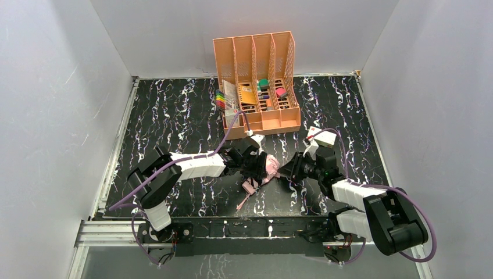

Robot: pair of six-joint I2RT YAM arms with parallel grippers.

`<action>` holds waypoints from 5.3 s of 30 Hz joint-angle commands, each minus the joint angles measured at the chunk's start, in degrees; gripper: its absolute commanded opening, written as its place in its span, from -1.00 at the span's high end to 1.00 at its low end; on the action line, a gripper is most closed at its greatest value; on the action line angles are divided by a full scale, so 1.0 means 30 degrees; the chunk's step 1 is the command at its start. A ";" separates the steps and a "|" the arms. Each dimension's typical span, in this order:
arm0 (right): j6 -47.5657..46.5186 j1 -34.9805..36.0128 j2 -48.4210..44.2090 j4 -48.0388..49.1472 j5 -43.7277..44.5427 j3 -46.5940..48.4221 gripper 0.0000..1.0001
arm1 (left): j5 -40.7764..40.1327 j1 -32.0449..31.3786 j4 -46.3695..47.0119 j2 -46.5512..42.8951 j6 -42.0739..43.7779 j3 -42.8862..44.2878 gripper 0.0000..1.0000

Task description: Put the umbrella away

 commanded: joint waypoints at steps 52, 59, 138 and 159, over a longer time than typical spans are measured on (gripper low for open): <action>0.0403 -0.0108 -0.6340 -0.7458 -0.5244 0.1387 1.00 | -0.4921 -0.0573 -0.5902 0.2738 -0.0411 -0.0315 1.00; 0.1865 -0.0112 -0.7741 -0.6123 -0.6592 0.1493 1.00 | -0.5393 -0.0611 -0.6438 0.3041 -0.0451 0.0003 1.00; 0.5500 -0.0262 0.5859 0.1042 0.1468 0.3474 0.23 | -0.2920 -0.5980 -0.3719 0.2735 0.3966 0.0027 1.00; 0.6063 -0.0847 0.3270 0.0687 0.0976 0.2954 0.02 | -0.1796 -0.5977 -0.2184 0.0988 0.4478 -0.1688 1.00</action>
